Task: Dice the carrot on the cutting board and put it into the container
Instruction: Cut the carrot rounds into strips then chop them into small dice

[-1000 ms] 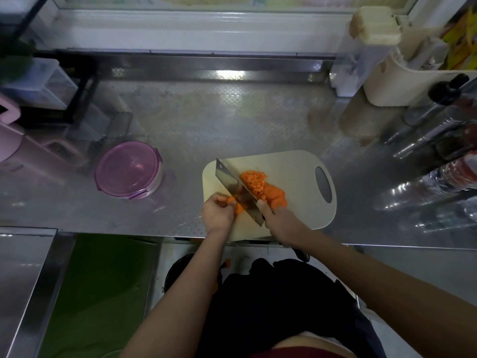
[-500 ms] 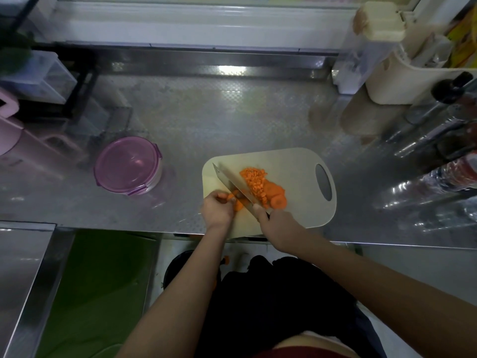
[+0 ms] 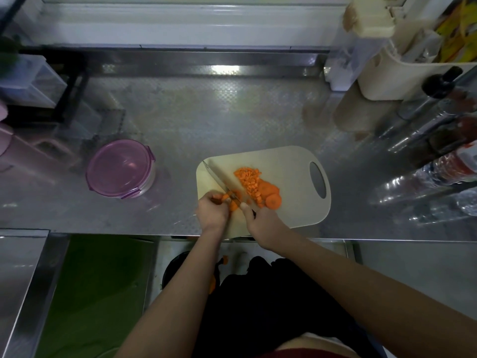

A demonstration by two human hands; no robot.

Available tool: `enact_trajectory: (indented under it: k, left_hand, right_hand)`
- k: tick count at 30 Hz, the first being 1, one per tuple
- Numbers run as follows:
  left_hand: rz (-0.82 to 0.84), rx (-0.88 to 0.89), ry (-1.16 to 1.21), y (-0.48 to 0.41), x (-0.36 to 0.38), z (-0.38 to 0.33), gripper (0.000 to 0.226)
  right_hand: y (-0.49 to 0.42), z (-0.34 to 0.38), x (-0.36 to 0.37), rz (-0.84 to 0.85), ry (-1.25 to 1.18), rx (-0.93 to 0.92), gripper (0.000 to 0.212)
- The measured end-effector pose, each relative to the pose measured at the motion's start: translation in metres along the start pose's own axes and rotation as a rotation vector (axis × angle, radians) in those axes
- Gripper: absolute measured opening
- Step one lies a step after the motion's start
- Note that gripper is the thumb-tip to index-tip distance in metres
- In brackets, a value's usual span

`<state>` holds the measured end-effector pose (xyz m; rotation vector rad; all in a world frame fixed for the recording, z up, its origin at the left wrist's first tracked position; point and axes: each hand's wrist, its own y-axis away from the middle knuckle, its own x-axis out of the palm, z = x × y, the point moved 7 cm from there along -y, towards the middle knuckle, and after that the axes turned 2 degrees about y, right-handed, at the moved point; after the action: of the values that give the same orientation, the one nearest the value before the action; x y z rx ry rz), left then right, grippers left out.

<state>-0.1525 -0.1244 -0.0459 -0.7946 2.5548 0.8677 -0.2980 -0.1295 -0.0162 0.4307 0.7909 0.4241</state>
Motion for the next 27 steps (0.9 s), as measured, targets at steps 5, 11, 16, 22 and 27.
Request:
enact_trajectory:
  k: [5,11,16,22,27]
  left_hand:
    - [-0.014,0.006,0.001,0.001,-0.001,0.0,0.005]
    - [-0.013,-0.021,0.091,0.001,0.002,0.006,0.006]
    - [-0.005,0.002,0.138,0.003,0.003,0.006,0.009]
    - [-0.051,-0.064,0.235,0.007,0.004,0.014,0.018]
    - [-0.06,-0.101,0.278,0.008,0.005,0.015,0.013]
  right_hand:
    - [-0.004,0.008,0.001,0.002,0.005,-0.023,0.051]
    - [-0.012,0.001,-0.003,0.04,-0.052,0.01,0.064]
    - [-0.01,0.003,-0.015,0.033,-0.057,-0.025,0.065]
    - [0.0,-0.001,-0.013,0.066,0.004,-0.053,0.068]
    - [0.008,-0.003,-0.012,0.1,0.005,-0.041,0.058]
